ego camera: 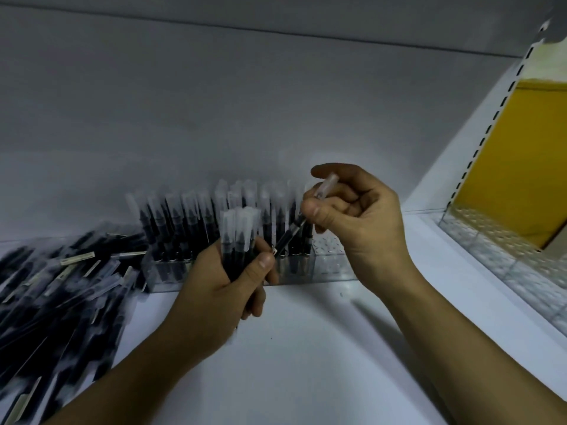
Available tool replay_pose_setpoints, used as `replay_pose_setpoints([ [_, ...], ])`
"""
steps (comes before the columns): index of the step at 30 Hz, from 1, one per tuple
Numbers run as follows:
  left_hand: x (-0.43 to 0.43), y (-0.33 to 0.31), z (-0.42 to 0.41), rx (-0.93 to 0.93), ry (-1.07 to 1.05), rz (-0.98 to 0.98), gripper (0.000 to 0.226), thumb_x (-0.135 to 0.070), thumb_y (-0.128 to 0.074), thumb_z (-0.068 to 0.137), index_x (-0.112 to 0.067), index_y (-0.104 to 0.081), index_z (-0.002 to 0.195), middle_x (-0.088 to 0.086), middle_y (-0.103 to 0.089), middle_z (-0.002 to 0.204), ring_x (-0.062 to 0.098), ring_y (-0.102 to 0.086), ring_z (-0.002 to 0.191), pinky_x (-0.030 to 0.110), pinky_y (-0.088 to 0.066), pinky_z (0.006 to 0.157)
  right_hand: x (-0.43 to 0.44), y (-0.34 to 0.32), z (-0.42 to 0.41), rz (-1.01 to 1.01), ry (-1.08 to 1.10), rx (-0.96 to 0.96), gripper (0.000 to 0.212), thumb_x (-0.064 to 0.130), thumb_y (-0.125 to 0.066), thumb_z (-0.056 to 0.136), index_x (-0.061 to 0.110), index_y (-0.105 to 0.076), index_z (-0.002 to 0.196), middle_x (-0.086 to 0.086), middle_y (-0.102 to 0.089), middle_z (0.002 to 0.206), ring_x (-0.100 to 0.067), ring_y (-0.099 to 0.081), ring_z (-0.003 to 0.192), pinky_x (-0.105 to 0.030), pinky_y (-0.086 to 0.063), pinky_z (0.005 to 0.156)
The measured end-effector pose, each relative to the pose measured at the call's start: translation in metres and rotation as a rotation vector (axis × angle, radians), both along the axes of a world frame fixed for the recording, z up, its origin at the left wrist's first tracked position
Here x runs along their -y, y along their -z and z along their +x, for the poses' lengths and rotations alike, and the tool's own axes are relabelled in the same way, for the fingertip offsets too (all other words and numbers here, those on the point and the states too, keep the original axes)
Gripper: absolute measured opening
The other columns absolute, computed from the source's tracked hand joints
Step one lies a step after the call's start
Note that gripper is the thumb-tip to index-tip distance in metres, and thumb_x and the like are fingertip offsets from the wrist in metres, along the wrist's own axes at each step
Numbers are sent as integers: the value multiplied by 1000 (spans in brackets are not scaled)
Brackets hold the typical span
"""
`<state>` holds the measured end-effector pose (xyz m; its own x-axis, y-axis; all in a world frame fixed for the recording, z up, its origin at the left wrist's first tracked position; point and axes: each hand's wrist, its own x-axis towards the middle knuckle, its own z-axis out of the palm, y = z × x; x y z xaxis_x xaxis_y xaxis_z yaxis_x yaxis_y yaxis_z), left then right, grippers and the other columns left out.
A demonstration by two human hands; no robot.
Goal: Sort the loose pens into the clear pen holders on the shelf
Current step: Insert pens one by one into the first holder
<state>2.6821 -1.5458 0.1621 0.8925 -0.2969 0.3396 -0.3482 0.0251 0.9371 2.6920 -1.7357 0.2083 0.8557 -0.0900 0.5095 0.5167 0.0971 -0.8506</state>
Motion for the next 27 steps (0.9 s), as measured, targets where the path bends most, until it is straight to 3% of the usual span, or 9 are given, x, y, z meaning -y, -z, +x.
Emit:
replay_pose_setpoints([
  [4,1,-2,0,36,-22,10,23,-29,-52,90,-6,-55,90,10,-68,75,18,-50,40,26,-41,41,5,-3,3,71,15,-25,50,8,-82,69,9,-62,116,-6,-77,86,-18,-74,77,-25,-55,70],
  [6,1,-1,0,34,-52,14,25,-31,-50,90,-7,-54,88,8,-66,67,16,-47,38,25,-39,39,14,-8,7,182,39,-45,47,10,-80,70,12,-62,114,-7,-79,92,-17,-73,81,-26,-54,70],
  [8,1,1,1,-7,-73,-24,27,-33,-52,88,-6,-52,85,2,-51,49,13,-38,37,25,-32,38,25,-11,12,303,44,-71,40,13,-78,72,12,-65,110,-7,-78,96,-15,-71,83,-25,-51,69],
  [12,1,3,2,-110,-57,-88,28,-37,-56,83,-10,-48,79,-6,-34,48,11,-27,39,22,-24,40,44,-8,23,411,68,-91,26,18,-71,86,11,-69,111,-1,-72,88,-14,-67,82,-22,-51,68],
  [15,1,7,4,-152,-10,-108,35,-32,-62,93,-3,-46,81,-3,-34,50,10,-27,39,22,-23,39,54,-4,29,315,236,-67,19,14,-65,98,8,-69,115,-4,-70,87,-19,-69,82,-26,-53,69],
  [19,-2,9,7,-231,60,-171,10,-15,-49,83,-10,-58,81,2,-38,54,12,-32,43,23,-28,39,50,1,31,105,450,11,21,8,-63,99,6,-68,120,-9,-73,93,-20,-74,82,-27,-56,69],
  [24,1,11,4,-37,3,-19,23,-32,-52,98,-10,-57,94,5,-53,63,10,-50,52,18,-41,46,42,6,32,-61,488,61,23,3,-64,97,7,-67,119,-1,-73,92,-17,-73,80,-24,-56,66],
  [27,1,12,2,-17,-16,-15,20,-32,-50,94,-15,-58,103,7,-67,76,18,-67,67,25,-53,57,40,8,33,-137,491,88,25,4,-67,95,11,-68,119,3,-74,94,-19,-73,82,-27,-58,67],
])
